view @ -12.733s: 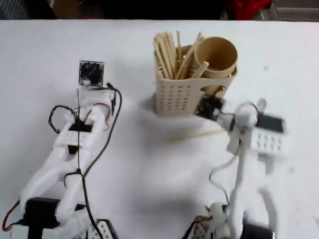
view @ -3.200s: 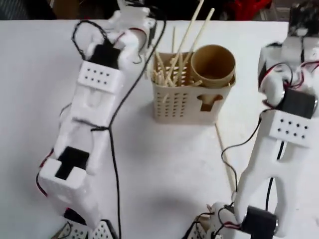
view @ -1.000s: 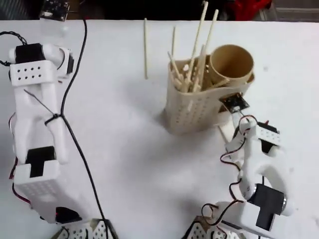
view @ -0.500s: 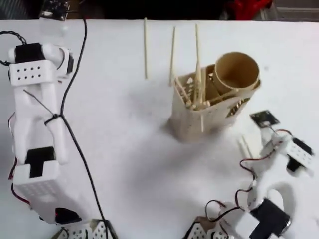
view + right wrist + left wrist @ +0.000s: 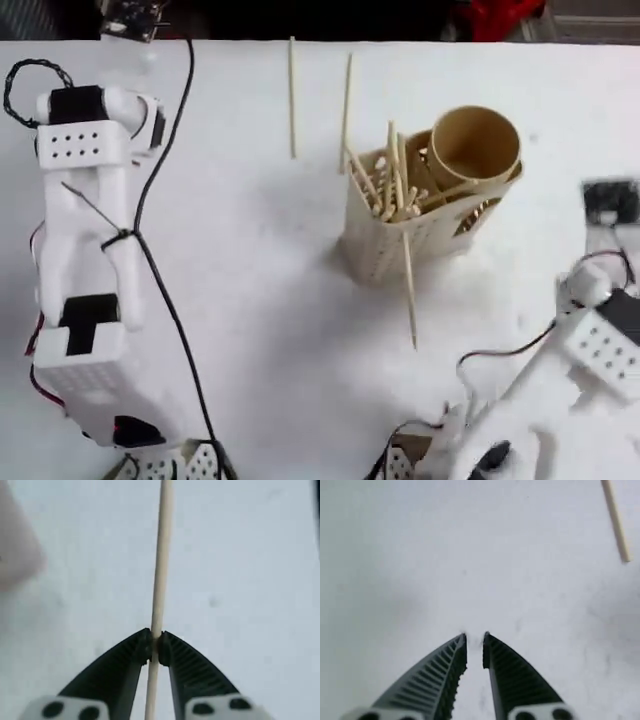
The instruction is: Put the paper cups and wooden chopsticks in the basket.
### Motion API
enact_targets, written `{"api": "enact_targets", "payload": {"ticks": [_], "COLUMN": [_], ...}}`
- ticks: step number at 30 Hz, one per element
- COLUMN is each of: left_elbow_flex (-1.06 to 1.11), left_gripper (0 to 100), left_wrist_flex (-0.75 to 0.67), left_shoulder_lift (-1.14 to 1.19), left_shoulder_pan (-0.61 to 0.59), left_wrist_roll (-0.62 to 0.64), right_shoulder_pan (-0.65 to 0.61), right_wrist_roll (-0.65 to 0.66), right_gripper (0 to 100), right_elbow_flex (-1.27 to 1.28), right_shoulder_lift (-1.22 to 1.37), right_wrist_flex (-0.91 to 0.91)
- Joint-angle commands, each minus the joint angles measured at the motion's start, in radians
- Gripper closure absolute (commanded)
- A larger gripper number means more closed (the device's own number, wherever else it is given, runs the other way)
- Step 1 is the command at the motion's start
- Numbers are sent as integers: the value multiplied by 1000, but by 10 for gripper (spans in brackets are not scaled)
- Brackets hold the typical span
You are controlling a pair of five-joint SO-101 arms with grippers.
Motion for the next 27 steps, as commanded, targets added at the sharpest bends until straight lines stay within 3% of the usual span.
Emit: {"api": "enact_targets", "payload": {"ticks": [1, 7, 12, 15, 22, 27], "left_elbow_flex": [-12, -9, -6, -5, -3, -3], "left_gripper": [920, 920, 920, 920, 920, 920], "left_wrist_flex": [-18, -18, -18, -18, -14, -14], "left_shoulder_lift": [-15, -10, -8, -8, -8, -8], "left_shoulder_pan": [22, 16, 16, 16, 16, 18], "left_wrist_roll": [3, -3, -3, -3, -3, -2], "right_shoulder_pan": [-191, -470, -664, -713, -734, -734], "right_wrist_roll": [-238, -476, -577, -595, -591, -549], "right_gripper": [982, 982, 981, 981, 981, 962], "right_elbow_flex": [-207, -502, -453, -344, 64, 262], "right_shoulder_lift": [-166, -104, -27, -44, -168, -242], "right_wrist_flex": [8, -74, -240, -306, -708, -822]}}
